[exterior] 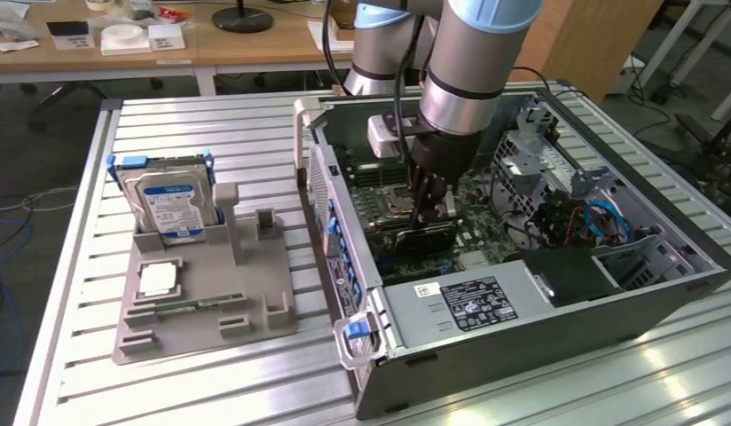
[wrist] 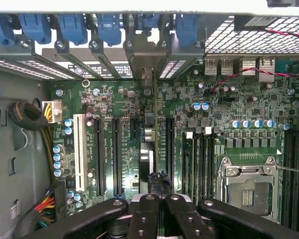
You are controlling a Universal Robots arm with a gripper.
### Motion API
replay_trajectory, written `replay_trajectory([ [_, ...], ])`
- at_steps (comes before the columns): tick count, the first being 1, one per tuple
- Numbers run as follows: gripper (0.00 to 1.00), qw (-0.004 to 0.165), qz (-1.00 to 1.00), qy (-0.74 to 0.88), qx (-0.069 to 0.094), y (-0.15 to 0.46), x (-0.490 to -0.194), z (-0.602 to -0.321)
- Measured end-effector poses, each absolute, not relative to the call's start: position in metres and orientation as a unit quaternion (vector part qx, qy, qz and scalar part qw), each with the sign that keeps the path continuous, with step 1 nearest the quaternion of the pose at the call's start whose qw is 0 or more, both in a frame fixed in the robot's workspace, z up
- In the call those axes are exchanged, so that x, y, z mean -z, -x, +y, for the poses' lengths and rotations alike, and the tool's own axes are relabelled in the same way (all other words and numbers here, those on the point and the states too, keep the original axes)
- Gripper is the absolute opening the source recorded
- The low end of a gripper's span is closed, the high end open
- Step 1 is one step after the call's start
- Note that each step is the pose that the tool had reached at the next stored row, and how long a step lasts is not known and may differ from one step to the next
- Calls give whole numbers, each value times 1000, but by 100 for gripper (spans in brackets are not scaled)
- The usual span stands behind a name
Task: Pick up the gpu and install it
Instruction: 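Press down on the gpu until it lock into place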
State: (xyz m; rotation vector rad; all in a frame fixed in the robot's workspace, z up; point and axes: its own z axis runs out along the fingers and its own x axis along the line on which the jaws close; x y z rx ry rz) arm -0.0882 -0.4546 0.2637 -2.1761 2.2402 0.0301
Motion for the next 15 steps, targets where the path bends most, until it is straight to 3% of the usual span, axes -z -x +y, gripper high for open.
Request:
replay_trajectory([
  [15,11,9,717,697,-10,89,-261,-455],
])
